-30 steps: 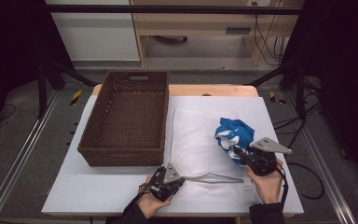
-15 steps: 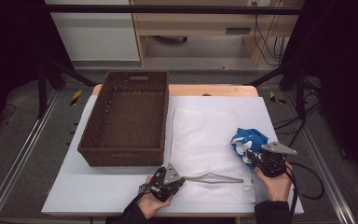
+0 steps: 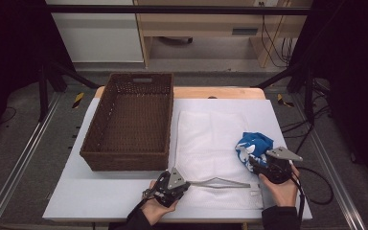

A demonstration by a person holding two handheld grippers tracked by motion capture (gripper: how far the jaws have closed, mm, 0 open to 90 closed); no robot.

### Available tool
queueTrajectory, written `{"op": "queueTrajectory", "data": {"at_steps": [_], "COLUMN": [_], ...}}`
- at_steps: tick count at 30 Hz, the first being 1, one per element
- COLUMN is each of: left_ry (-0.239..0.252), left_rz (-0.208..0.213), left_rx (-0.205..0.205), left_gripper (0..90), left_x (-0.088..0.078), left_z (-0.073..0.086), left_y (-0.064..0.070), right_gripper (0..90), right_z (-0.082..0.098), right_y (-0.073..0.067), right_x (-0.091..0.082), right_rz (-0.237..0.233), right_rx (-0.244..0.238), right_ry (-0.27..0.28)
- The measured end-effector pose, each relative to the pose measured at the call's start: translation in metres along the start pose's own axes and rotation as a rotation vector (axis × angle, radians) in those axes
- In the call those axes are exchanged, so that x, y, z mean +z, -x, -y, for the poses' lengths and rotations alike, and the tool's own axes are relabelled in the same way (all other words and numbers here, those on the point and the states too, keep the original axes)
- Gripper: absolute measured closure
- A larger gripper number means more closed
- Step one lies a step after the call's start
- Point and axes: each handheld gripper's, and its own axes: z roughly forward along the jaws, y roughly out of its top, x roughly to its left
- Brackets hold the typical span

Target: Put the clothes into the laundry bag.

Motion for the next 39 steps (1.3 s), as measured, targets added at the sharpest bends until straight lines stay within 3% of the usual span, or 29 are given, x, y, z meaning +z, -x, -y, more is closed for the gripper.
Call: {"op": "queueTrajectory", "data": {"at_steps": [3, 4, 8, 10, 14, 16, 17, 18, 21, 24, 29, 33, 36, 39], "left_ry": [0.017, 0.017, 0.021, 0.015, 0.009, 0.008, 0.008, 0.004, 0.000, -0.008, -0.015, -0.015, -0.013, -0.014], "left_rz": [0.007, 0.007, 0.034, 0.037, 0.040, 0.040, 0.040, 0.042, 0.036, 0.036, 0.040, 0.038, 0.038, 0.040], "left_rx": [0.001, 0.001, 0.015, 0.026, 0.028, 0.027, 0.027, 0.028, 0.031, 0.030, 0.038, 0.046, 0.044, 0.039], "left_gripper": [90.0, 90.0, 90.0, 90.0, 90.0, 90.0, 90.0, 90.0, 90.0, 90.0, 90.0, 90.0, 90.0, 90.0], "left_x": [-0.004, -0.004, -0.004, -0.002, 0.000, 0.001, 0.001, 0.002, 0.003, 0.004, 0.005, 0.005, 0.006, 0.006], "left_z": [-0.002, -0.002, -0.003, -0.003, -0.001, 0.000, 0.000, 0.001, 0.002, 0.003, 0.004, 0.004, 0.004, 0.004], "left_y": [0.002, 0.002, 0.010, 0.013, 0.014, 0.013, 0.013, 0.014, 0.013, 0.013, 0.016, 0.017, 0.017, 0.016], "right_gripper": [26.2, 26.2, 23.5, 25.5, 30.2, 33.3, 33.3, 36.7, 43.3, 50.1, 59.8, 62.7, 67.1, 77.5], "right_z": [-0.006, -0.006, -0.019, -0.023, -0.029, -0.028, -0.028, -0.025, -0.017, -0.008, 0.005, 0.013, 0.018, 0.020], "right_y": [-0.001, -0.001, -0.008, -0.016, -0.038, -0.051, -0.051, -0.062, -0.076, -0.086, -0.093, -0.093, -0.093, -0.093], "right_x": [-0.010, -0.010, -0.032, -0.038, -0.039, -0.033, -0.033, -0.025, -0.013, -0.003, 0.004, 0.008, 0.010, 0.012], "right_rz": [0.018, 0.018, 0.015, -0.011, -0.109, -0.179, -0.179, -0.226, -0.288, -0.322, -0.342, -0.328, -0.332, -0.320], "right_rx": [-0.006, -0.006, -0.016, -0.032, -0.071, -0.078, -0.078, -0.096, -0.114, -0.127, -0.138, -0.139, -0.147, -0.152], "right_ry": [0.045, 0.045, 0.128, 0.149, 0.169, 0.142, 0.142, 0.108, 0.047, -0.019, -0.092, -0.141, -0.157, -0.170]}}
